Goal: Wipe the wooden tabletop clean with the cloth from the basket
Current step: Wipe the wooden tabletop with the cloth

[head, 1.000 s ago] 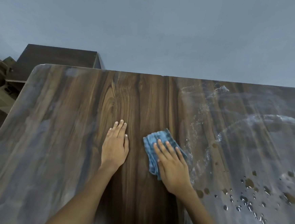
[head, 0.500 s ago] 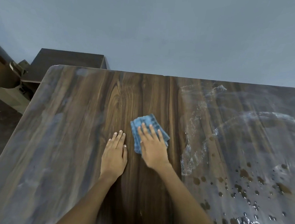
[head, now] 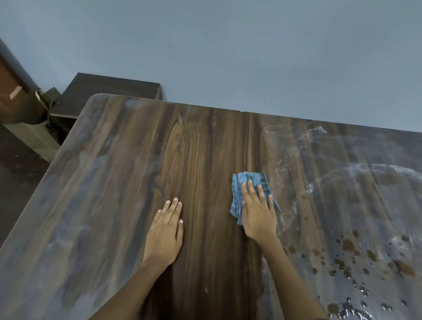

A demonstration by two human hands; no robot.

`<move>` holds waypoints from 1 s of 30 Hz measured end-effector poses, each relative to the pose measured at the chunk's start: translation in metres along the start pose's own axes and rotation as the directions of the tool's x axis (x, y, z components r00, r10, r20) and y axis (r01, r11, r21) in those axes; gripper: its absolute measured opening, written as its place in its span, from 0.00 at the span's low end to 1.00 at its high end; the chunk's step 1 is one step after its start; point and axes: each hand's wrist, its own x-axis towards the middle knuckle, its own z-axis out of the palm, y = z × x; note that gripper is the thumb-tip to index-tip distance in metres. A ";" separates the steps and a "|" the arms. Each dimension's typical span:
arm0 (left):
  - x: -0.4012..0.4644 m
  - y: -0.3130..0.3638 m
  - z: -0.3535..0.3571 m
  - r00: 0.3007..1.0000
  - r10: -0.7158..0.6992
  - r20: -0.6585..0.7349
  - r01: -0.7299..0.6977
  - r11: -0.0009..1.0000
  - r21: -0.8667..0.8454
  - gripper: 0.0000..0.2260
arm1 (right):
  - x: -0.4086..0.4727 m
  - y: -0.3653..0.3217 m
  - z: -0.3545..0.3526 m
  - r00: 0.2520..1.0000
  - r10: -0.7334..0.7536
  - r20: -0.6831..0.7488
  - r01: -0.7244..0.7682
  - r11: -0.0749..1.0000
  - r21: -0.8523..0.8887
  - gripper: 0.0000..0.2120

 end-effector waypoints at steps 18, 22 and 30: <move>-0.035 -0.005 -0.003 0.999 -0.015 0.034 0.014 1.000 0.027 0.27 | -0.133 -0.025 0.041 0.917 -0.385 0.100 0.397 0.905 -0.154 0.42; -0.041 -0.006 -0.003 0.999 -0.019 0.039 0.019 1.000 0.017 0.27 | -0.140 0.008 0.033 0.932 -0.362 0.037 0.363 0.919 -0.152 0.31; -0.066 -0.011 -0.007 0.999 -0.018 0.051 0.017 1.000 0.008 0.28 | -0.059 0.007 0.012 0.998 -0.053 -0.021 0.054 0.998 0.019 0.25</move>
